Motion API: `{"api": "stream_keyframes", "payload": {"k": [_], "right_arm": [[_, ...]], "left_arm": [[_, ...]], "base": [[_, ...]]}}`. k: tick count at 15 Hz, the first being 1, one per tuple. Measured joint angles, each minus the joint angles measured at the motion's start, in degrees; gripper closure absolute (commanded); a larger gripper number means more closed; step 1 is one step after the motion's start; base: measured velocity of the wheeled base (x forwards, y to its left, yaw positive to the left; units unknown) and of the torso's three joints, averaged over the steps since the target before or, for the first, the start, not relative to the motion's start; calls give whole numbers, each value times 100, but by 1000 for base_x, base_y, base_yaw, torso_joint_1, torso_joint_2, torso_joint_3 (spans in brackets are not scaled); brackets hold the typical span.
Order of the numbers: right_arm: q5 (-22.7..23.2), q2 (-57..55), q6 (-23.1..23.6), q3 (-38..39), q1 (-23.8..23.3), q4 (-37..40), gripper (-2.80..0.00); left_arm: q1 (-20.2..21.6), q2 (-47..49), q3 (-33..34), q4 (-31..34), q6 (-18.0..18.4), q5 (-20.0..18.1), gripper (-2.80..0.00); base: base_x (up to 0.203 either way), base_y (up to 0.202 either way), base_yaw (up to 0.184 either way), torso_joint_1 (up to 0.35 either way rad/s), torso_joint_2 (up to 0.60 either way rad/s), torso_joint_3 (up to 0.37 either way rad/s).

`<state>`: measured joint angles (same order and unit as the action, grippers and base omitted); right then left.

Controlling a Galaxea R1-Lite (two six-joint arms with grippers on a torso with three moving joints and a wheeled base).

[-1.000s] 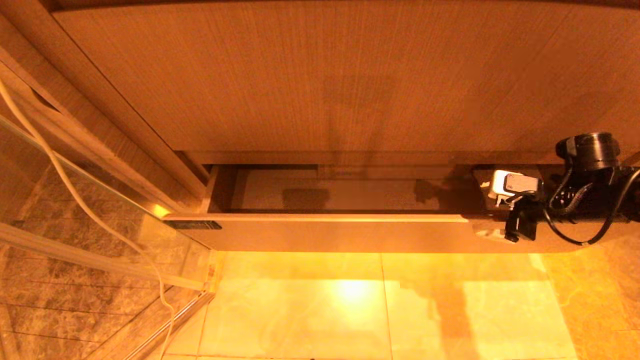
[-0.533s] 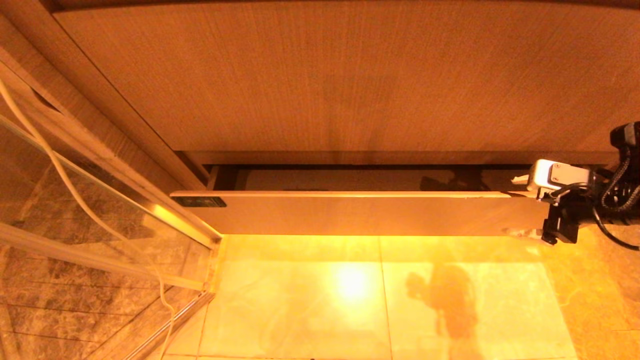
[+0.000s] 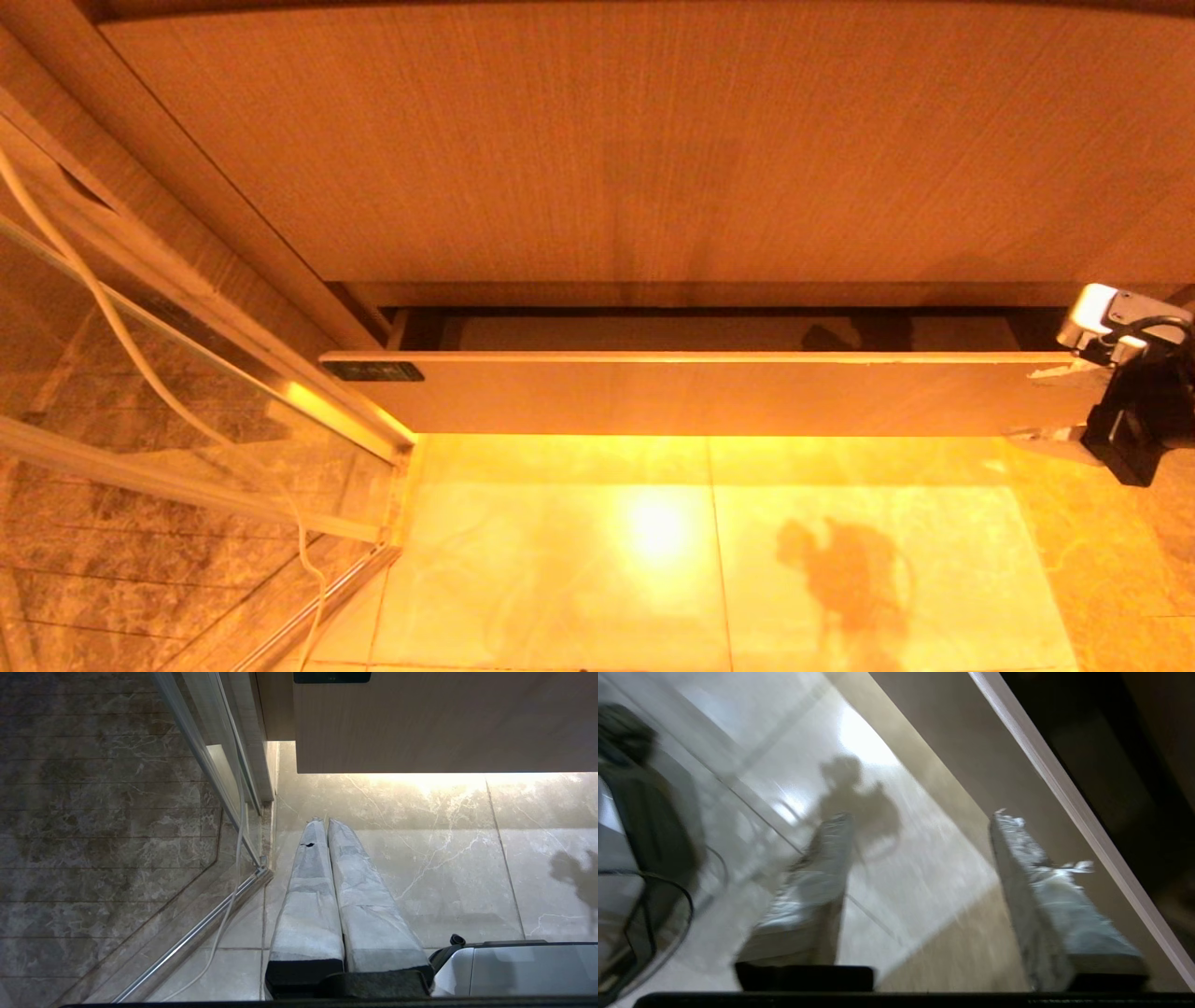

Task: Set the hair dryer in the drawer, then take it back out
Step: Pull open the drawer

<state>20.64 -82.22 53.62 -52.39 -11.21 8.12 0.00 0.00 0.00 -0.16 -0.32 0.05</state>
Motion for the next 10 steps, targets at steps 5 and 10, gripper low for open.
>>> {"api": "stream_keyframes", "payload": {"k": [5, 10], "right_arm": [[-1100, 858, -1034, -10, -172, 785, 0], [-1384, 1644, -2269, 376, -209, 751, 0]], "left_arm": [[0, 0, 0, 0, 1, 0, 0], [0, 0, 0, 0, 0, -5, 0]], "base": [[0, 0, 0, 0, 0, 0], [0, 0, 0, 0, 0, 0]]}}
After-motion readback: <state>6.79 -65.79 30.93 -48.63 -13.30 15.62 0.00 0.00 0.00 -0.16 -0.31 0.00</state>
